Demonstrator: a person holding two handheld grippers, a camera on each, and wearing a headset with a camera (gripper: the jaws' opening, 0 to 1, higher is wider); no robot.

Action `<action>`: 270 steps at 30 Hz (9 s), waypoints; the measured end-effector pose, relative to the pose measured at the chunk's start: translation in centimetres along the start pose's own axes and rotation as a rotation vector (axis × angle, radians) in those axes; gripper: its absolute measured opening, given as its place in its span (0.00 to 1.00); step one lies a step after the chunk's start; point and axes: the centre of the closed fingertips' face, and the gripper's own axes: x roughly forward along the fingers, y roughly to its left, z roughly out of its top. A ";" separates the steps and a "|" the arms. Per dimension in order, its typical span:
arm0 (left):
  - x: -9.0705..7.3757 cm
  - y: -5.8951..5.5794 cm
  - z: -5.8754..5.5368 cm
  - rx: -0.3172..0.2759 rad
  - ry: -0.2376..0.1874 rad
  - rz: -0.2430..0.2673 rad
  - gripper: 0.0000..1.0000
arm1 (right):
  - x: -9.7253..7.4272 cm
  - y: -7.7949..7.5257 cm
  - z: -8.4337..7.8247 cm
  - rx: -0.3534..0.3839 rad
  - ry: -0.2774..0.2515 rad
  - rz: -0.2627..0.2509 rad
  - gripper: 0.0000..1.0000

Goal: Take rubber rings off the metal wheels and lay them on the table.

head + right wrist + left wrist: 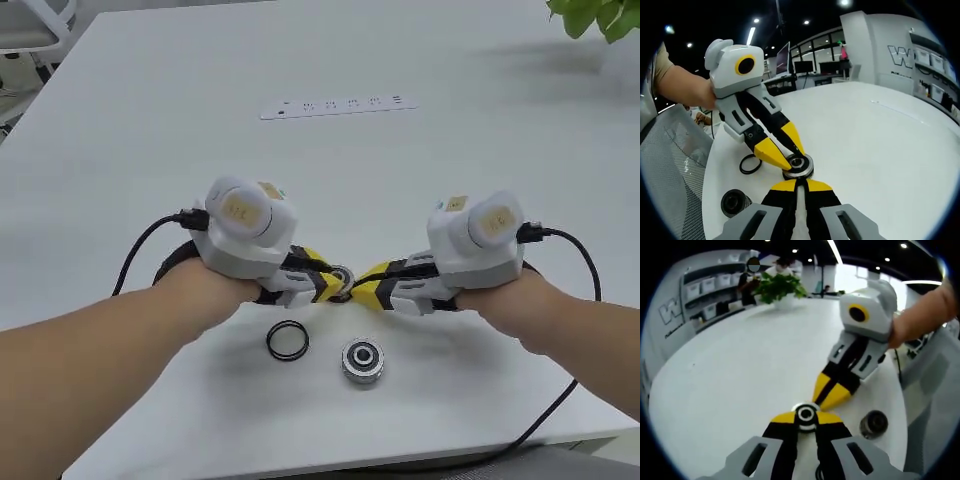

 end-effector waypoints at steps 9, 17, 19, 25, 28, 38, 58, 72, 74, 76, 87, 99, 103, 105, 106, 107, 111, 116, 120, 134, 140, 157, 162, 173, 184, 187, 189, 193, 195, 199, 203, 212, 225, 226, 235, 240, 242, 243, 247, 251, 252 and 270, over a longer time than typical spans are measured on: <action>0.0 -0.1 0.0 -0.001 0.000 0.002 0.13 | -0.1 -0.2 -0.1 0.030 -0.013 -0.020 0.00; 0.0 0.0 0.0 0.000 -0.007 0.002 0.13 | -0.4 -0.6 0.0 0.141 -0.042 -0.030 0.00; 0.0 0.0 0.0 0.003 -0.005 0.003 0.13 | -0.4 -0.5 0.0 0.151 -0.048 -0.029 0.00; 0.0 0.1 0.0 0.001 -0.005 0.004 0.13 | -0.6 -0.1 0.2 0.180 -0.054 -0.026 0.00; 0.0 0.0 0.0 0.000 -0.005 0.005 0.12 | -0.7 0.2 0.3 0.194 -0.059 -0.025 0.00; 0.0 0.1 0.0 -0.005 -0.009 0.013 0.12 | -1.3 0.3 0.7 0.320 -0.120 -0.014 0.00; 0.2 0.5 -0.1 -0.009 0.007 0.032 0.11 | -1.1 0.0 1.4 0.405 -0.151 -0.011 0.00; 0.3 0.5 -0.1 -0.003 0.005 0.027 0.11 | -0.6 0.5 1.9 0.387 -0.147 0.028 0.00; 0.3 0.5 0.0 0.002 0.001 0.025 0.11 | -0.6 1.1 3.5 0.365 -0.207 0.069 0.00; 0.3 0.4 0.0 -0.003 -0.001 0.026 0.11 | -0.6 1.2 3.3 0.351 -0.184 0.067 0.00; 0.3 0.4 -0.1 0.004 -0.004 0.026 0.12 | -0.9 0.4 2.3 0.381 -0.171 0.030 0.00; -0.3 0.2 0.2 0.014 0.006 0.012 0.12 | -1.5 1.4 2.8 0.392 -0.175 0.026 0.00; -0.9 0.3 0.7 0.013 -0.012 0.013 0.06 | -1.7 1.4 3.1 0.394 -0.182 0.022 0.00; -1.2 0.4 0.7 0.011 -0.014 0.010 0.08 | -1.8 1.4 3.2 0.394 -0.185 0.020 0.00; -1.3 0.4 0.6 0.012 -0.015 0.011 0.08 | -1.9 1.5 3.3 0.394 -0.187 0.020 0.00; -1.6 0.4 0.7 0.013 -0.016 0.012 0.08 | -1.9 1.3 3.3 0.393 -0.188 0.021 0.00; -2.4 0.1 1.1 0.018 -0.025 0.015 0.13 | -2.0 1.3 3.7 0.390 -0.194 0.024 0.00; -3.6 -0.5 1.4 0.032 -0.039 0.012 0.16 | -2.2 1.4 4.3 0.381 -0.202 0.032 0.00; -4.7 -0.9 1.6 0.039 -0.050 0.010 0.21 | -2.3 1.6 4.8 0.375 -0.210 0.040 0.00; -7.9 -1.4 1.6 0.020 -0.093 0.012 0.37 | -2.3 3.1 5.7 0.350 -0.206 0.073 0.00; -8.8 -2.1 1.1 0.022 -0.101 0.007 0.43 | -2.1 3.6 5.7 0.345 -0.195 0.084 0.00; -11.3 -3.2 -1.5 0.006 -0.097 -0.006 0.63 | -0.8 6.7 4.8 0.316 -0.114 0.145 0.00; -11.9 -3.1 -2.5 -0.013 -0.090 0.002 0.67 | -0.2 7.4 4.0 0.296 -0.071 0.168 0.00; -12.7 -3.1 -3.6 -0.037 -0.087 0.017 0.69 | 0.9 7.8 3.2 0.283 -0.027 0.189 0.00; -13.0 -3.1 -4.1 -0.036 -0.077 0.022 0.70 | 1.8 8.1 2.3 0.270 0.017 0.191 0.00; -13.0 -3.1 -4.2 -0.037 -0.075 0.023 0.70 | 2.0 8.2 2.1 0.263 0.027 0.190 0.00; -13.1 -3.1 -4.2 -0.037 -0.073 0.025 0.70 | 2.2 8.2 2.0 0.254 0.033 0.187 0.00; -13.2 -3.2 -4.3 -0.040 -0.068 0.026 0.70 | 2.4 8.4 1.7 0.244 0.050 0.185 0.00; -13.2 -3.2 -4.3 -0.040 -0.066 0.027 0.70 | 2.4 8.5 1.6 0.236 0.056 0.183 0.00; -13.2 -3.3 -4.4 -0.041 -0.063 0.028 0.70 | 2.4 8.3 1.4 0.223 0.065 0.176 0.00; -13.2 -3.3 -4.5 -0.043 -0.059 0.031 0.70 | 2.3 8.1 1.3 0.223 0.066 0.166 0.02; -13.3 -3.3 -4.3 -0.042 -0.057 0.030 0.70 | 1.6 7.9 2.0 0.221 0.044 0.162 0.08; -12.4 -2.2 -3.1 -0.034 -0.061 0.031 0.70 | -0.3 5.9 3.5 0.198 -0.029 0.108 0.17; -12.3 -2.1 -3.0 -0.032 -0.061 0.032 0.70 | -0.4 5.8 3.6 0.197 -0.035 0.104 0.17; -10.9 -1.0 -2.4 -0.045 -0.056 0.036 0.69 | -1.8 3.8 3.2 0.201 -0.057 0.054 0.22; -10.4 -0.5 -2.4 -0.026 -0.042 0.040 0.68 | -2.4 3.0 2.6 0.201 -0.055 0.024 0.24; -10.1 -0.3 -2.3 -0.022 -0.040 0.042 0.67 | -2.7 2.5 2.2 0.190 -0.045 0.011 0.24; -10.0 -0.1 -2.2 -0.024 -0.039 0.040 0.66 | -2.9 2.3 1.9 0.180 -0.040 0.004 0.24; -9.3 0.3 -2.0 -0.013 -0.035 0.041 0.65 | -3.0 1.7 1.4 0.164 -0.030 -0.009 0.25; -8.5 0.4 -1.4 -0.004 -0.036 0.035 0.63 | -2.9 1.1 1.2 0.152 -0.028 -0.018 0.25; -8.3 0.4 -1.2 -0.002 -0.038 0.032 0.62 | -2.9 1.1 1.2 0.148 -0.028 -0.019 0.25; -4.5 0.3 0.1 -0.006 -0.026 -0.015 0.53 | -1.6 0.8 0.2 0.110 -0.015 -0.019 0.24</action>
